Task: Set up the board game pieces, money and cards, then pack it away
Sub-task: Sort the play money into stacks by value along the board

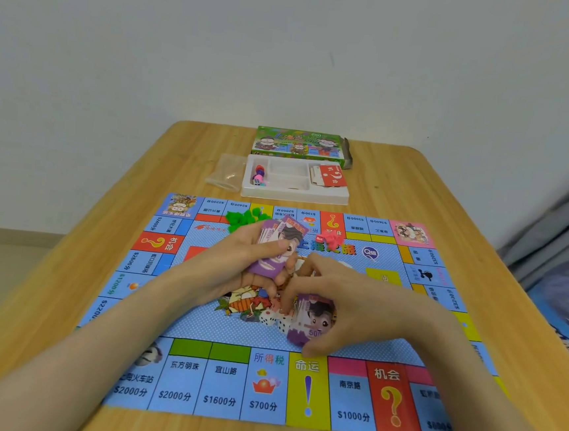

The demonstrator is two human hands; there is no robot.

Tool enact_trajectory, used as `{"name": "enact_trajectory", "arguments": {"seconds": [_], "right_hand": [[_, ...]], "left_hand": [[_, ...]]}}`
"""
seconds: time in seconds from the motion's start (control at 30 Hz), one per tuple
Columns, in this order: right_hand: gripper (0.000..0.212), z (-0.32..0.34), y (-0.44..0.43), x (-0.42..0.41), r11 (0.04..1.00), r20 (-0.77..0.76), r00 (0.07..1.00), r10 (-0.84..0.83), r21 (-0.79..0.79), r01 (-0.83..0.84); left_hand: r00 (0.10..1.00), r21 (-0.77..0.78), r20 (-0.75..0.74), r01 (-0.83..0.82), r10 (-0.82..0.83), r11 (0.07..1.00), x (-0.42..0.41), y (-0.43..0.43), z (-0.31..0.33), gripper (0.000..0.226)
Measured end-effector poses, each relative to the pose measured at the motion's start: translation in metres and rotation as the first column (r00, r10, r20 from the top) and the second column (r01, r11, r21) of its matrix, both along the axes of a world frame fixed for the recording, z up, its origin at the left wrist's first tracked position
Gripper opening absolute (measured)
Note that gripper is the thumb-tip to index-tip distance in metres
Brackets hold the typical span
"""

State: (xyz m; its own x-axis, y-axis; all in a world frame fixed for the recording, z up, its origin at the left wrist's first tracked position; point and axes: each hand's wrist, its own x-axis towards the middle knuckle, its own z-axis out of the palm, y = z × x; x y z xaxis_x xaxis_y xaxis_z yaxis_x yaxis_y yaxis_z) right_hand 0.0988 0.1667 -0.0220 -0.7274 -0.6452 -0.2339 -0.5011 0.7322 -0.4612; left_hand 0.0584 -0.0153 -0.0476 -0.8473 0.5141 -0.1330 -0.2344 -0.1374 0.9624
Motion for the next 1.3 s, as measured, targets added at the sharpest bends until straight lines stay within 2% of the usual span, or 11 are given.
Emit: {"name": "enact_trajectory", "arguments": {"seconds": [0.27,0.47,0.57,0.63,0.7,0.8,0.87,0.93,1.2,1.3], "right_hand": [[0.030,-0.001,-0.003,0.002,0.999,0.015,0.999,0.038,-0.008,-0.038],[0.036,-0.003,-0.003,0.002,0.999,0.017,0.999,0.040,-0.014,-0.040],[0.036,0.002,0.002,0.000,0.994,0.070,0.997,-0.044,-0.102,0.051],[0.029,0.004,0.004,-0.003,0.952,0.017,0.984,-0.178,-0.251,0.177],[0.033,0.003,0.003,-0.008,0.858,-0.039,0.941,-0.336,-0.425,0.289],[0.034,-0.001,-0.001,-0.011,0.705,0.028,0.882,-0.470,-0.590,0.394],[0.022,-0.005,-0.004,-0.012,0.669,0.043,0.875,-0.483,-0.627,0.400],[0.019,-0.007,-0.007,-0.012,0.657,-0.003,0.865,-0.501,-0.652,0.378],[0.023,-0.008,-0.007,-0.012,0.620,-0.048,0.858,-0.511,-0.712,0.329],[0.021,-0.011,-0.007,-0.014,0.618,-0.107,0.821,-0.561,-0.714,0.330]], "left_hand": [[1.000,-0.004,0.009,0.001,-0.001,1.000,0.001,0.000,0.001,0.024],[1.000,-0.013,0.011,-0.009,0.009,1.000,0.001,0.000,0.002,0.024],[1.000,-0.020,0.010,-0.008,0.008,1.000,0.002,0.000,0.003,0.020],[1.000,-0.032,-0.010,0.011,-0.012,0.999,0.003,0.000,0.004,0.019],[0.999,-0.054,-0.037,0.036,-0.038,0.998,0.004,-0.001,0.004,0.023],[0.995,-0.104,-0.064,0.070,-0.077,0.992,0.006,0.000,0.005,0.035],[0.992,-0.133,-0.085,0.084,-0.096,0.988,0.006,0.000,0.004,0.037],[0.990,-0.154,-0.103,0.085,-0.101,0.984,0.005,0.000,0.003,0.036],[0.989,-0.121,-0.101,0.095,-0.107,0.988,0.005,-0.001,0.002,0.032],[0.989,-0.120,-0.102,0.098,-0.110,0.988,0.005,-0.001,0.002,0.031]]}}
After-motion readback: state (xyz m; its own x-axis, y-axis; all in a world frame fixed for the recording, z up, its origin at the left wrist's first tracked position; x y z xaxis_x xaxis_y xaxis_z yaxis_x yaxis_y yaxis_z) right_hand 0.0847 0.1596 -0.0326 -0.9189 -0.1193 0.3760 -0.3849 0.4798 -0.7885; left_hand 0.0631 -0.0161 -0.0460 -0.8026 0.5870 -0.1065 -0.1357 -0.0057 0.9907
